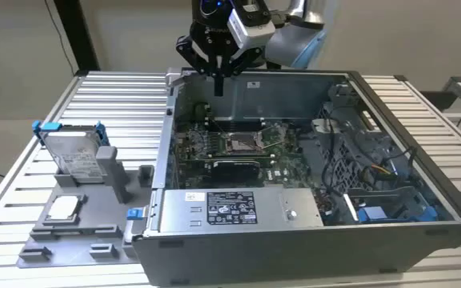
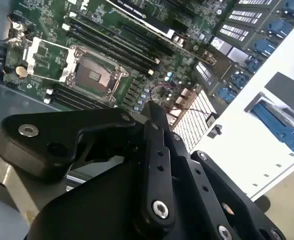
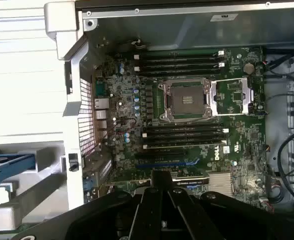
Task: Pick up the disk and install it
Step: 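Reach for the disk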
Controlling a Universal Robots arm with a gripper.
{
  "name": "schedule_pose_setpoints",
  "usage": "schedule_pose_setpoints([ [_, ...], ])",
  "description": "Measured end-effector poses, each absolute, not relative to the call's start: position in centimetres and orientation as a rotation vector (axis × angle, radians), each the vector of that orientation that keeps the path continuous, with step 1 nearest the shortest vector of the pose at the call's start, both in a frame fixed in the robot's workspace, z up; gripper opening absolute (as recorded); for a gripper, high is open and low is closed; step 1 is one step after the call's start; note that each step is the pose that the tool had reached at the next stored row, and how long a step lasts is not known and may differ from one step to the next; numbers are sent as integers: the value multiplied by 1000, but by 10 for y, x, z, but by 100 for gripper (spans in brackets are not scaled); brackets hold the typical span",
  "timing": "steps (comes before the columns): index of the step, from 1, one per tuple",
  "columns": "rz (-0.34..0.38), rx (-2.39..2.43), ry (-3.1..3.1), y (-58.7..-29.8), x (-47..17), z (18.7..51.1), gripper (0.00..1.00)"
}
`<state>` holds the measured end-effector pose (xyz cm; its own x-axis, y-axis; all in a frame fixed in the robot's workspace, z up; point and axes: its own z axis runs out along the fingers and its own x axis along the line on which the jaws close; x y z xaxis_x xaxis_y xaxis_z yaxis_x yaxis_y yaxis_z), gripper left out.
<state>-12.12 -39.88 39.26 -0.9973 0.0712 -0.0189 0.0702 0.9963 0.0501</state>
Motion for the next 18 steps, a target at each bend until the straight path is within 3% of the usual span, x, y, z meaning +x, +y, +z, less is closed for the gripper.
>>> schedule_pose_setpoints([
  [18,74,105,3117,-399,-131,393,0],
])
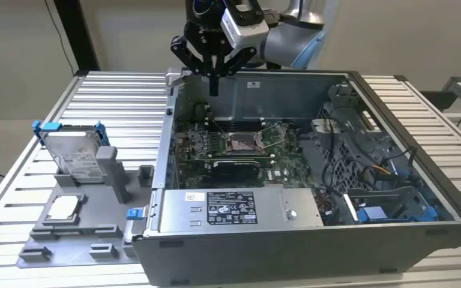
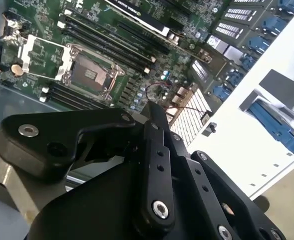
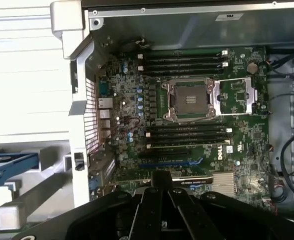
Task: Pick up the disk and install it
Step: 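Reach for the disk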
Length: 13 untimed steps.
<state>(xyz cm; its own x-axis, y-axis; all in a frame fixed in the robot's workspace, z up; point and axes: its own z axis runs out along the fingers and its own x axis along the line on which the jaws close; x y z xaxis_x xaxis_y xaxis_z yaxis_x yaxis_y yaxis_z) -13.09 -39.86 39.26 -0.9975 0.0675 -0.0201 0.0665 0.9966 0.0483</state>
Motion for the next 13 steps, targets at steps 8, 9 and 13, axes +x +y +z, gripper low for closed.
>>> schedule_pose_setpoints([
  [8,74,98,3118,-399,-151,393,0],
  [9,74,98,3118,-399,-154,393,0],
  [13,74,96,3118,-399,-166,393,0],
])
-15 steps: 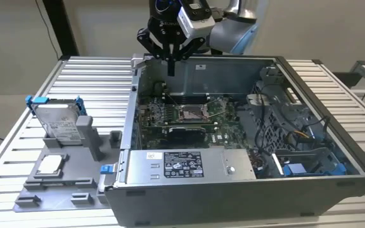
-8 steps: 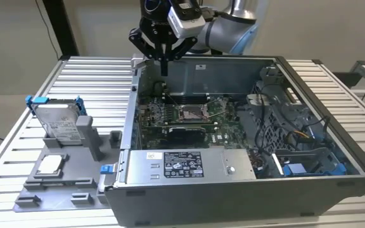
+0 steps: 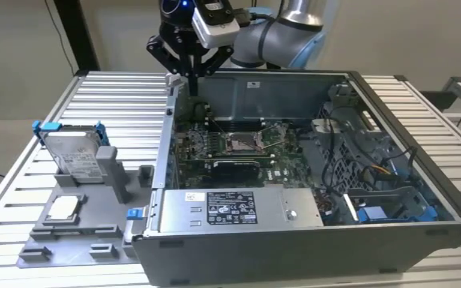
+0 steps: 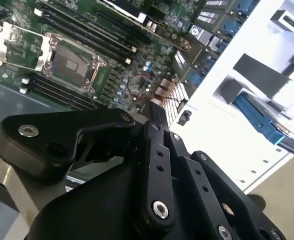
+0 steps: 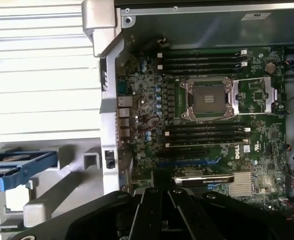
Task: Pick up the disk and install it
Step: 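Reach for the disk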
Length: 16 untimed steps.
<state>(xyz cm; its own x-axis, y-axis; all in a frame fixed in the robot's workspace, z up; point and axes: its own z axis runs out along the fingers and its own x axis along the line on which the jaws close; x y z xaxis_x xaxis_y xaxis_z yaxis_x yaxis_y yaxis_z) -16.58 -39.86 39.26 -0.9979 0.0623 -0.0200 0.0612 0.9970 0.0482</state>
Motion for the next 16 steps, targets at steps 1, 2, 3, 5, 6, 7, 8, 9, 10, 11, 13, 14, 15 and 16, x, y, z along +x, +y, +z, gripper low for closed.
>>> schedule_pose_setpoints([
  [1,74,96,3118,-399,-169,393,0],
  [2,74,96,3118,-399,-172,393,0],
  [3,74,96,3118,-399,-175,393,0],
  [5,75,96,3119,-399,-181,393,0],
  [6,75,96,3119,-399,-184,393,0],
  [7,75,96,3120,-399,-186,393,0],
  [8,75,96,3121,-399,-189,393,0],
  [9,75,96,3122,-399,-192,393,0],
  [10,75,96,3123,-399,-195,393,0],
  [11,74,96,3123,-399,-199,393,0],
  [13,75,96,3123,-399,-206,393,0],
  [14,75,96,3123,-399,-209,393,0],
  [15,75,96,3123,-399,-213,393,0],
  [16,75,96,3123,-399,-216,393,0],
])
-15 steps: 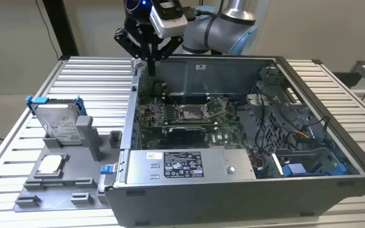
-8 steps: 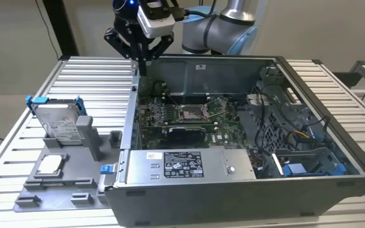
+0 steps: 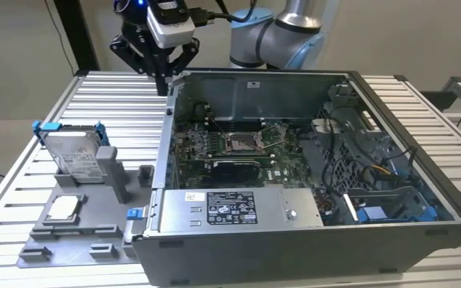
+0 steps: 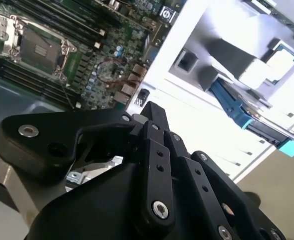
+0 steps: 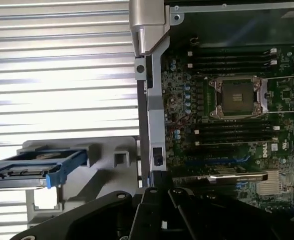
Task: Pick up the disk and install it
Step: 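Reach for the disk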
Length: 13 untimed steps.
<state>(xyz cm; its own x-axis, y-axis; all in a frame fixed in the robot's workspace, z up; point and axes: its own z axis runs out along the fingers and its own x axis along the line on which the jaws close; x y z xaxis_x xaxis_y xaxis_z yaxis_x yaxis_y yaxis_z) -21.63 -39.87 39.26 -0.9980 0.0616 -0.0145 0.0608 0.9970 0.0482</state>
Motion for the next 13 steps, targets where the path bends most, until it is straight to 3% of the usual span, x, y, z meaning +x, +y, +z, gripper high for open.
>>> schedule_pose_setpoints([
  [13,75,94,3123,-402,-261,392,0],
])
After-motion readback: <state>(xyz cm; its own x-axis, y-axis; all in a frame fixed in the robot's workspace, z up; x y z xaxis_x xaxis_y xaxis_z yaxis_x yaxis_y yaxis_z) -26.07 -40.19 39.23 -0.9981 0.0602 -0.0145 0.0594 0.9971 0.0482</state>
